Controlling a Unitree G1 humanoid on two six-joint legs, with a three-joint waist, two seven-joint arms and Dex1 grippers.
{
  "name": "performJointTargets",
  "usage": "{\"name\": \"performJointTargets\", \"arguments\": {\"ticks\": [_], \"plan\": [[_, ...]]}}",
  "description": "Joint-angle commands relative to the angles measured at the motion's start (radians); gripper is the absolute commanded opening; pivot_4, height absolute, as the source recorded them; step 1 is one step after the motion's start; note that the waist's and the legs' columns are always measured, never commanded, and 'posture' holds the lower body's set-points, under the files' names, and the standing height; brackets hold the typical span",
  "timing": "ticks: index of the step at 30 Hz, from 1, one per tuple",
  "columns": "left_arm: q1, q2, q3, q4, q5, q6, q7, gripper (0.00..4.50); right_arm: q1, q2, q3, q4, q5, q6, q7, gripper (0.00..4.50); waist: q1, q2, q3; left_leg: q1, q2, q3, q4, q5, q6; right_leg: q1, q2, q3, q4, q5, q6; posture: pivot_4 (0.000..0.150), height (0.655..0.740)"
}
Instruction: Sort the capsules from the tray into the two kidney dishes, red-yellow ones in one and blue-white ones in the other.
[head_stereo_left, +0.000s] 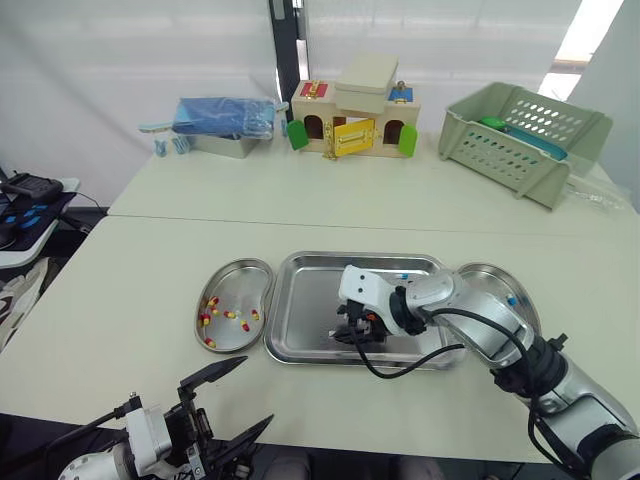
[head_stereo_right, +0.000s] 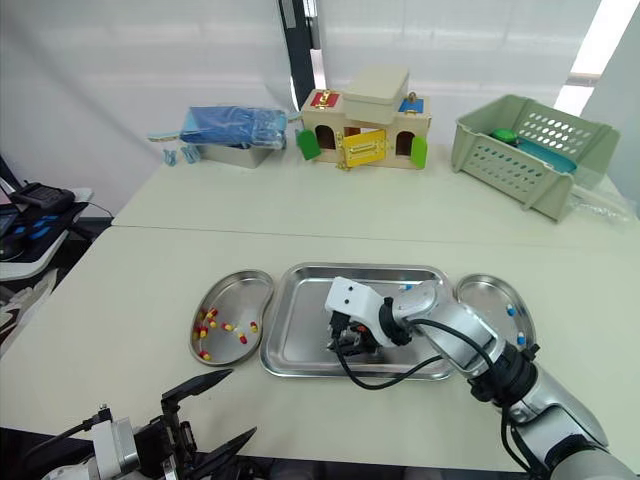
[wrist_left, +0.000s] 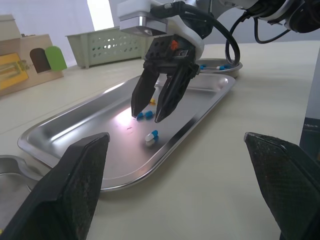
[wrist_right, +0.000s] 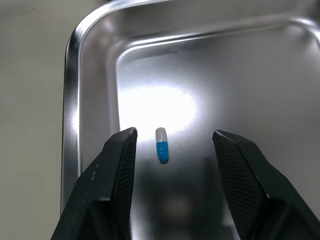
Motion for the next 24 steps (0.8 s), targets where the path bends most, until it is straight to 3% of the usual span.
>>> {"name": "performJointTargets", "arguments": {"ticks": [1, 10, 20, 24], "plan": [[0.006, 0.007, 0.003, -0.023, -0.001, -0.012, 0.007, 4.50, -0.025, 0.013, 0.012, 0.006, -0.021, -0.042, 0.008, 2.62, 0.000, 0.000, 0.000, 0.000, 0.000, 0.000, 0.000, 0.000, 0.000, 0.000, 0.000, 0.000, 0.000, 0.000, 0.000, 0.150, 0.7400], [0.015, 0.004, 0.004, -0.029, 0.003, -0.017, 0.018, 4.50, -0.016, 0.022, 0.083, 0.070, -0.104, -0.137, 0.020, 2.62, -0.001, 0.000, 0.000, 0.000, 0.000, 0.000, 0.000, 0.000, 0.000, -0.001, 0.000, 0.000, 0.000, 0.000, 0.000, 0.150, 0.7400], [0.012, 0.004, 0.000, -0.026, 0.010, -0.019, 0.030, 4.50, 0.003, 0.018, 0.092, 0.098, -0.157, -0.198, 0.054, 0.16, -0.001, 0.000, 0.000, 0.000, 0.000, 0.000, 0.000, 0.000, 0.000, -0.006, 0.000, 0.001, 0.000, 0.000, 0.000, 0.150, 0.7400], [0.007, 0.003, 0.000, -0.021, 0.011, -0.020, 0.030, 4.50, 0.007, 0.023, 0.087, 0.098, -0.160, -0.203, 0.063, 0.03, -0.001, 0.000, 0.000, 0.000, 0.000, 0.000, 0.000, 0.000, 0.000, -0.006, 0.000, 0.001, 0.000, 0.000, 0.000, 0.150, 0.7400]]}}
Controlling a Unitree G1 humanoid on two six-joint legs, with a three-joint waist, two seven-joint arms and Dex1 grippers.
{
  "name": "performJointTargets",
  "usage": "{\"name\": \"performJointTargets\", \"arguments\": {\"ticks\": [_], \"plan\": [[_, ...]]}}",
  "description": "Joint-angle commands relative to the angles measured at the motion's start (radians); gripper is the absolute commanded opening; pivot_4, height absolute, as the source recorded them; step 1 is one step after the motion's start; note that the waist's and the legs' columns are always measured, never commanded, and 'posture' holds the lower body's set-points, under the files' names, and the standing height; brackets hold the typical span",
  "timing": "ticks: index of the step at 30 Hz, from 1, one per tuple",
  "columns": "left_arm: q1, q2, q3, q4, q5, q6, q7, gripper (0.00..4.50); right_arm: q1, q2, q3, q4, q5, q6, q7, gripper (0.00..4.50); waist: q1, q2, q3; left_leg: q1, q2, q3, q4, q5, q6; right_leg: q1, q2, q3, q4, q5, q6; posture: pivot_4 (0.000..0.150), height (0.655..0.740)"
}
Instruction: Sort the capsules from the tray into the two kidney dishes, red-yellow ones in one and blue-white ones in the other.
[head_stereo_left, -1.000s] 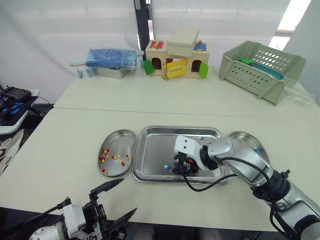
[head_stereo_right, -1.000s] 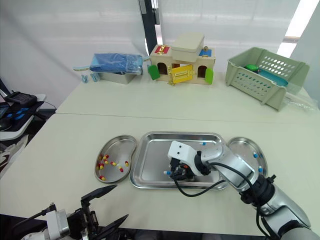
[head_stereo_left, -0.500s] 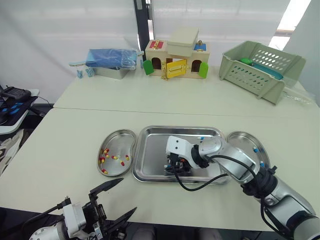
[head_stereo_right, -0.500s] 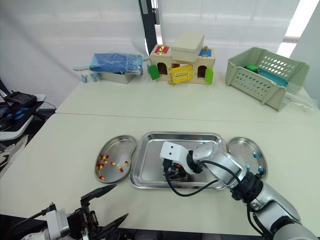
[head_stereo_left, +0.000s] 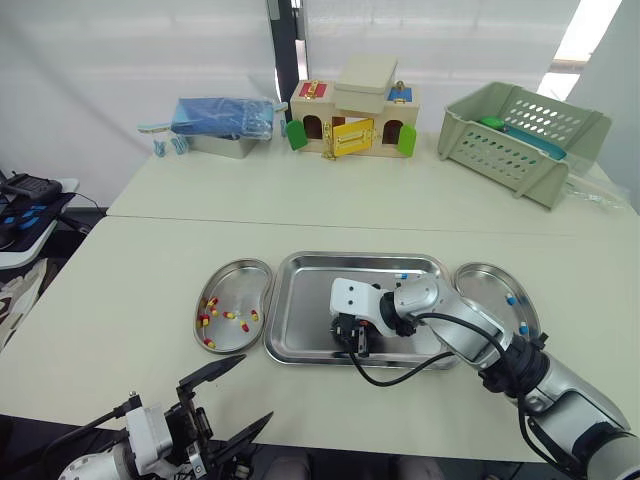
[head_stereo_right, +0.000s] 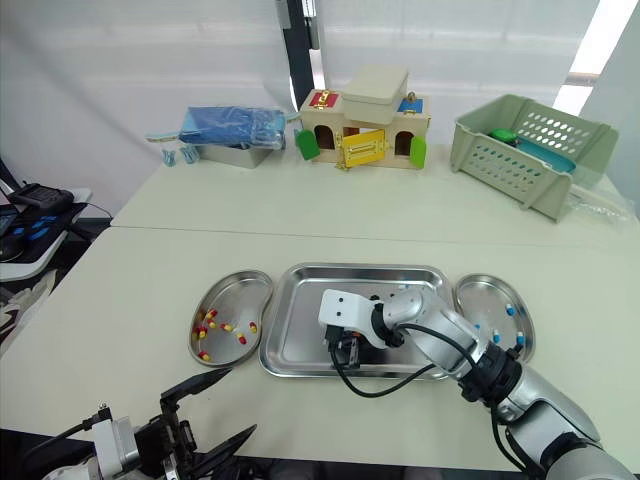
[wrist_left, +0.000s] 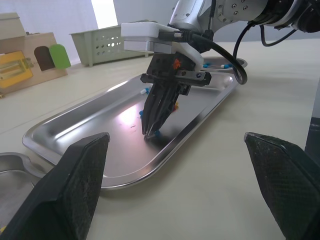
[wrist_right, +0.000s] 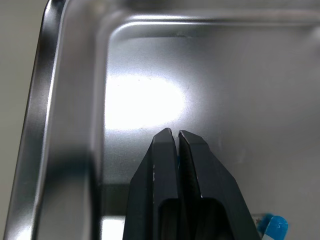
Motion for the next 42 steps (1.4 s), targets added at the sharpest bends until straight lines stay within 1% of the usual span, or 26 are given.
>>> {"name": "performJointTargets", "arguments": {"ticks": [1, 6, 10, 12, 18, 21, 25, 29, 33, 40, 42], "plan": [[0.003, 0.003, 0.001, -0.020, 0.001, -0.019, 0.006, 4.50, 0.014, 0.004, -0.001, -0.009, -0.012, -0.008, 0.015, 0.03, 0.000, 0.000, 0.000, 0.000, 0.000, 0.000, 0.000, 0.000, 0.000, 0.000, 0.000, 0.000, 0.000, 0.000, 0.000, 0.150, 0.7400], [-0.002, 0.004, -0.002, -0.016, 0.001, -0.020, 0.001, 4.50, 0.019, 0.010, -0.037, -0.015, 0.002, -0.009, 0.016, 0.03, 0.000, 0.000, 0.000, 0.000, 0.000, 0.000, 0.000, 0.000, 0.000, 0.000, 0.000, 0.000, 0.000, 0.000, 0.000, 0.150, 0.7400], [-0.009, 0.010, -0.015, -0.015, -0.002, -0.019, -0.021, 4.50, 0.034, -0.005, -0.132, -0.064, 0.060, -0.008, 0.034, 0.03, 0.001, 0.000, 0.000, 0.000, 0.000, 0.000, 0.000, 0.000, 0.000, 0.000, 0.000, 0.000, 0.000, 0.000, 0.000, 0.150, 0.7400], [-0.019, 0.018, -0.029, -0.007, -0.004, -0.027, -0.050, 4.50, 0.054, -0.039, -0.196, -0.111, 0.098, -0.002, 0.055, 0.03, 0.001, 0.000, 0.000, 0.000, 0.000, 0.000, 0.000, 0.000, 0.000, 0.001, 0.000, 0.000, 0.000, 0.000, 0.000, 0.150, 0.7400], [-0.080, 0.035, -0.075, 0.043, -0.023, -0.054, -0.151, 4.50, 0.173, -0.223, -0.429, -0.240, 0.215, -0.001, 0.120, 0.03, 0.006, 0.000, 0.000, -0.003, 0.000, 0.001, 0.000, 0.000, 0.000, 0.003, 0.000, 0.000, -0.001, 0.000, 0.000, 0.150, 0.7400], [-0.112, 0.034, -0.100, 0.066, -0.031, -0.054, -0.189, 4.50, 0.274, -0.334, -0.573, -0.260, 0.265, -0.015, 0.150, 0.03, 0.005, -0.001, 0.000, -0.005, 0.000, 0.001, 0.001, 0.000, 0.000, 0.002, 0.000, -0.001, 0.000, 0.000, 0.000, 0.150, 0.7400], [-0.144, 0.032, -0.126, 0.083, -0.041, -0.057, -0.227, 4.50, 0.416, -0.441, -0.767, -0.222, 0.307, -0.059, 0.179, 0.03, 0.004, -0.001, 0.000, -0.005, 0.000, 0.001, 0.001, 0.000, 0.000, 0.003, 0.000, -0.001, 0.000, 0.000, 0.000, 0.150, 0.7400], [-0.153, 0.032, -0.134, 0.088, -0.050, -0.053, -0.247, 4.50, 0.529, -0.511, -0.901, -0.137, 0.307, -0.119, 0.196, 0.03, -0.001, -0.001, 0.000, -0.004, 0.000, 0.002, 0.001, 0.000, 0.000, 0.003, 0.000, -0.001, 0.000, 0.000, 0.000, 0.150, 0.7400], [-0.153, 0.030, -0.135, 0.087, -0.054, -0.050, -0.253, 4.50, 0.579, -0.532, -0.945, -0.061, 0.288, -0.169, 0.190, 0.03, 0.000, -0.001, 0.000, -0.003, 0.000, 0.002, 0.001, 0.000, 0.000, 0.005, 0.000, -0.001, 0.000, 0.000, 0.000, 0.150, 0.7400], [-0.144, 0.030, -0.134, 0.080, -0.055, -0.050, -0.250, 4.50, 0.581, -0.526, -0.898, 0.013, 0.254, -0.226, 0.173, 0.03, 0.000, -0.001, 0.000, 0.000, 0.000, 0.002, 0.001, 0.000, 0.000, 0.008, 0.000, -0.001, -0.001, 0.000, 0.000, 0.150, 0.7400], [-0.141, 0.030, -0.132, 0.076, -0.052, -0.050, -0.243, 4.50, 0.573, -0.523, -0.889, 0.034, 0.248, -0.233, 0.166, 0.56, 0.000, -0.001, 0.000, 0.000, 0.000, 0.002, 0.001, 0.000, 0.000, 0.008, 0.000, -0.001, -0.001, 0.000, 0.000, 0.150, 0.7400]]}}
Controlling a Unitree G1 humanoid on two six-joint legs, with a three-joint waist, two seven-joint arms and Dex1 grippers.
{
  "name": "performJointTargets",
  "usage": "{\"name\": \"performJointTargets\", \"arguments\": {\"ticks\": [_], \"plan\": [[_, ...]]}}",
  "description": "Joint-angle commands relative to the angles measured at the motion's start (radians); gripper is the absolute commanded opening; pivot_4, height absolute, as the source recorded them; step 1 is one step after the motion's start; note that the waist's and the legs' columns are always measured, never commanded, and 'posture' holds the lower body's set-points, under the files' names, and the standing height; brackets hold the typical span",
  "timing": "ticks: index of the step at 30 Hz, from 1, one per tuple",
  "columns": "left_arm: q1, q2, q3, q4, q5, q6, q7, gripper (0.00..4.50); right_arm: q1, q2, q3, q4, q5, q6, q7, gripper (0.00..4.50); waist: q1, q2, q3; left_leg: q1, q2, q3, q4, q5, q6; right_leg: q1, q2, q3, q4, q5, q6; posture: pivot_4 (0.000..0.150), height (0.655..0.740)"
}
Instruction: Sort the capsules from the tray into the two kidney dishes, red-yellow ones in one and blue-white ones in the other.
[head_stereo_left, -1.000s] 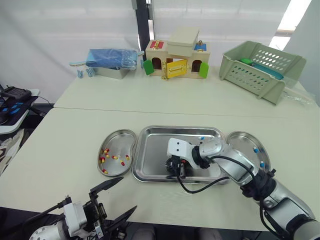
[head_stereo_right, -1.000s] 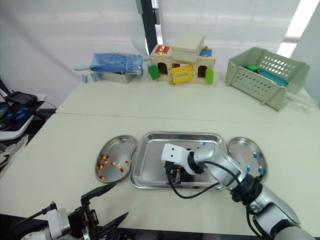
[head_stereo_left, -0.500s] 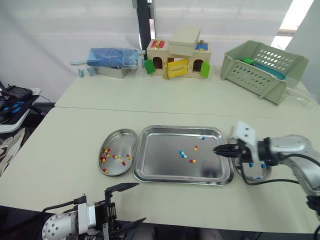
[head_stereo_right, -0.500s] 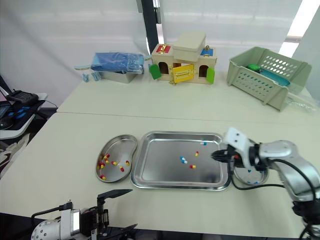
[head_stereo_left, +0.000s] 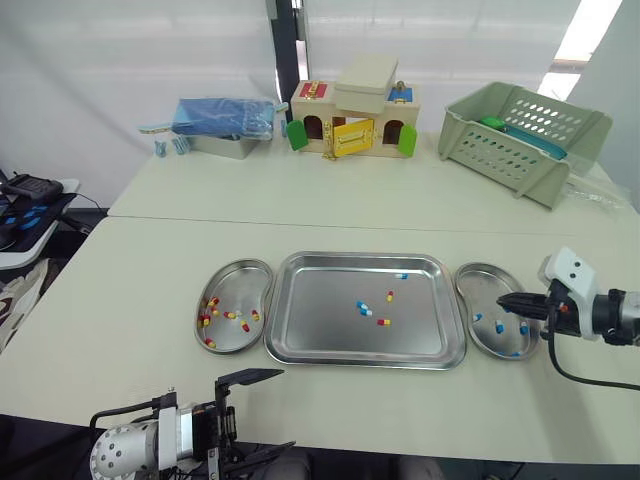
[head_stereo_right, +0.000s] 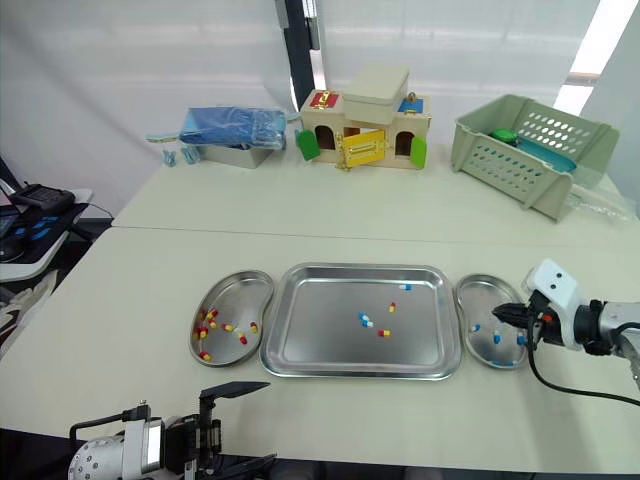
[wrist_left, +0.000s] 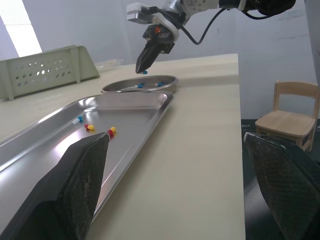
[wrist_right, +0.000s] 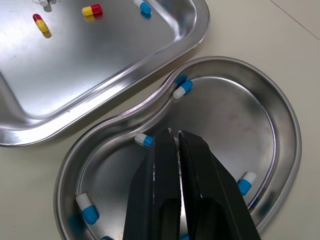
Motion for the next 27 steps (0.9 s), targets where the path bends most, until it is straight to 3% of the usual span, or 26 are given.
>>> {"name": "performJointTargets", "arguments": {"ticks": [1, 11, 14, 19, 27], "plan": [[0.016, 0.003, 0.005, -0.016, -0.007, -0.006, 0.008, 4.50, -0.019, -0.006, -0.004, 0.024, -0.006, -0.029, -0.010, 0.73, 0.000, 0.000, 0.000, 0.000, 0.000, 0.000, 0.000, 0.000, 0.000, 0.000, 0.000, 0.000, 0.000, 0.000, 0.000, 0.150, 0.7400], [0.045, 0.002, 0.023, -0.048, 0.005, 0.003, 0.092, 4.50, -0.032, -0.007, -0.026, 0.079, 0.015, -0.061, -0.006, 3.38, 0.001, 0.000, 0.000, 0.001, 0.000, 0.000, 0.000, 0.000, 0.000, 0.001, 0.000, 0.000, 0.000, 0.000, 0.000, 0.150, 0.7400], [0.063, 0.006, 0.052, -0.051, 0.010, -0.001, 0.135, 4.50, -0.031, -0.013, -0.072, 0.131, 0.024, -0.113, 0.004, 4.43, 0.001, 0.000, 0.000, 0.001, 0.000, 0.000, 0.000, 0.000, 0.000, 0.001, 0.000, 0.000, 0.000, 0.000, 0.000, 0.150, 0.7400], [0.121, 0.027, 0.145, -0.025, 0.018, -0.023, 0.183, 4.50, -0.042, -0.041, -0.141, 0.320, 0.022, -0.257, 0.059, 4.47, 0.001, 0.000, 0.000, 0.001, 0.000, 0.000, 0.000, 0.000, 0.000, 0.001, 0.000, 0.000, -0.001, 0.000, 0.000, 0.150, 0.7400], [0.199, 0.032, 0.252, 0.019, 0.016, -0.057, 0.209, 4.50, -0.196, -0.060, -0.126, 0.759, -0.028, -0.473, 0.105, 4.47, -0.001, 0.000, 0.000, 0.003, 0.000, 0.001, -0.001, 0.000, 0.000, 0.002, 0.000, 0.001, -0.001, 0.000, 0.000, 0.150, 0.7400]]}}
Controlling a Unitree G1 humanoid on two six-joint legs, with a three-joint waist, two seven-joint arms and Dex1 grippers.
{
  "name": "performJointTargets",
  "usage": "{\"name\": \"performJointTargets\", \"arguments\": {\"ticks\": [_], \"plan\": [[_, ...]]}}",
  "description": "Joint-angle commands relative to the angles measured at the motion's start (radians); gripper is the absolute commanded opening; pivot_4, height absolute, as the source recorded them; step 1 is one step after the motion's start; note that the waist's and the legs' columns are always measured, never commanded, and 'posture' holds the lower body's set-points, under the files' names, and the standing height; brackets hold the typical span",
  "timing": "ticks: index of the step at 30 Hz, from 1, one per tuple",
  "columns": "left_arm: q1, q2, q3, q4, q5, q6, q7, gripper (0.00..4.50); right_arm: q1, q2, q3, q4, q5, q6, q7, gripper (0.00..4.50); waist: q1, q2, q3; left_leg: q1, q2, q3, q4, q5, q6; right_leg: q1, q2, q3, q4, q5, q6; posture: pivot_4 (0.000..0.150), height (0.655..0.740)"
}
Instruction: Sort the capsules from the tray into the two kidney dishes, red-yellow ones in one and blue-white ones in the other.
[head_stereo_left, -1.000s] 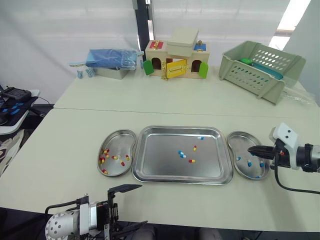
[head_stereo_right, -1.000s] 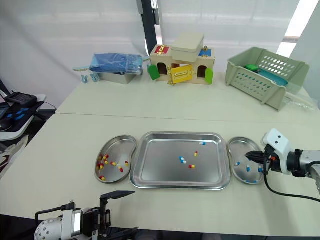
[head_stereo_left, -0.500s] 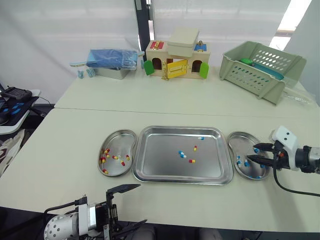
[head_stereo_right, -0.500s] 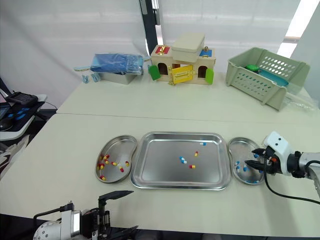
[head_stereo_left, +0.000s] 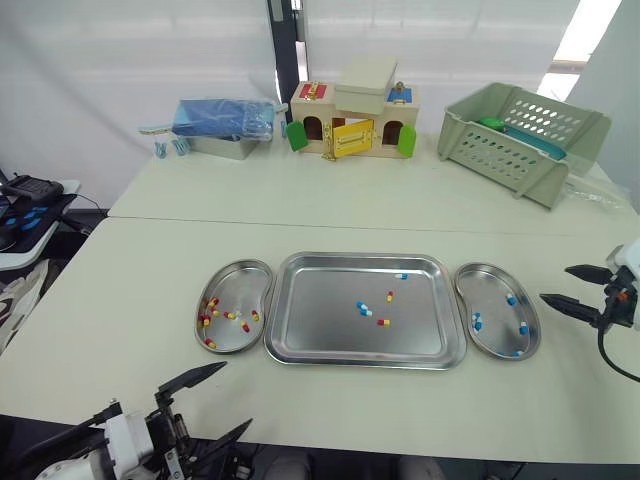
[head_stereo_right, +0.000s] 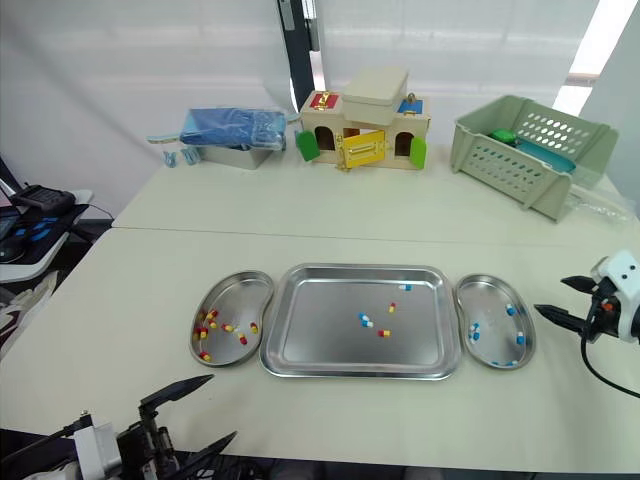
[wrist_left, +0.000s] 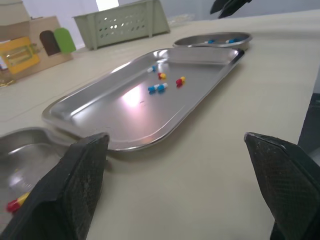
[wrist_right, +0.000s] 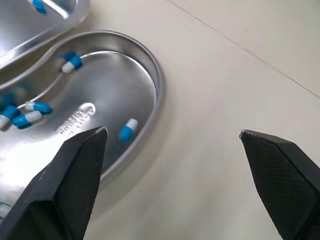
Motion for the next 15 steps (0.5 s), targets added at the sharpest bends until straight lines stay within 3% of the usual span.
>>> {"name": "performJointTargets", "arguments": {"ticks": [1, 7, 15], "plan": [[0.032, 0.003, 0.049, -0.006, -0.002, -0.028, 0.015, 4.50, -0.076, -0.029, -0.003, 0.163, -0.030, -0.110, 0.016, 4.47, 0.000, 0.000, 0.000, 0.000, 0.000, 0.000, 0.000, 0.000, 0.000, 0.000, 0.000, 0.000, 0.000, 0.000, 0.000, 0.150, 0.7400], [0.038, -0.005, 0.063, -0.004, 0.001, -0.037, 0.035, 4.50, -0.178, -0.021, 0.045, 0.306, -0.072, -0.194, 0.034, 4.47, -0.002, 0.001, 0.000, 0.000, 0.000, 0.000, 0.000, 0.000, 0.000, 0.000, 0.000, 0.000, 0.000, 0.000, 0.000, 0.150, 0.7400], [0.034, -0.014, 0.048, -0.017, 0.007, -0.034, 0.045, 4.50, -0.218, -0.030, 0.064, 0.364, -0.080, -0.243, 0.071, 4.47, -0.002, 0.001, 0.000, 0.000, 0.000, 0.000, 0.000, 0.000, 0.000, 0.000, 0.000, 0.001, 0.000, 0.000, 0.000, 0.150, 0.7400]]}}
